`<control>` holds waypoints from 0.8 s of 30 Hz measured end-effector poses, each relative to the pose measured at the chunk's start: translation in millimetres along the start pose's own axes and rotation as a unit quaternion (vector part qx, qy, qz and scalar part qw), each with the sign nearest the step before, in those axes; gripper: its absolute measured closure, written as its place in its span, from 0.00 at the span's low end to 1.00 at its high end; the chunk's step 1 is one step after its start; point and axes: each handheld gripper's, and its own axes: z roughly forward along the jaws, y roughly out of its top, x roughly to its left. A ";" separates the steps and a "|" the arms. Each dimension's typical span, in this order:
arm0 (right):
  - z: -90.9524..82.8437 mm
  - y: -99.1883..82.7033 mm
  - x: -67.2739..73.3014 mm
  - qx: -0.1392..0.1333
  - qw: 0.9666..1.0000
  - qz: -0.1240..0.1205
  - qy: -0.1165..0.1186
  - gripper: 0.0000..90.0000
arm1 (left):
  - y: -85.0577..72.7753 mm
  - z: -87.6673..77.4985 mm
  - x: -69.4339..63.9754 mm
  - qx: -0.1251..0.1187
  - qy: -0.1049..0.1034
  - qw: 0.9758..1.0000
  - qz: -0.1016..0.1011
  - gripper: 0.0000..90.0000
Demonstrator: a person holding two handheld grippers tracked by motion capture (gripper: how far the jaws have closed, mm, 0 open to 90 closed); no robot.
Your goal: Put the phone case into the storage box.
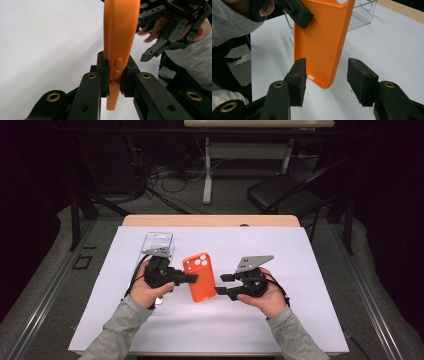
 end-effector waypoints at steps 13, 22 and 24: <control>-0.5 -2.6 -2.5 0.004 1.000 0.008 0.001 0.63 | -0.6 7.8 -4.6 0.015 -0.019 1.000 0.012 0.90; 2.7 -3.9 -2.6 0.012 1.000 0.010 0.008 0.68 | -0.8 11.3 -7.6 0.020 -0.026 0.999 0.018 0.90; 3.5 -4.3 -3.0 0.014 1.000 0.011 0.010 0.69 | -0.8 11.5 -7.7 0.021 -0.027 0.999 0.019 0.90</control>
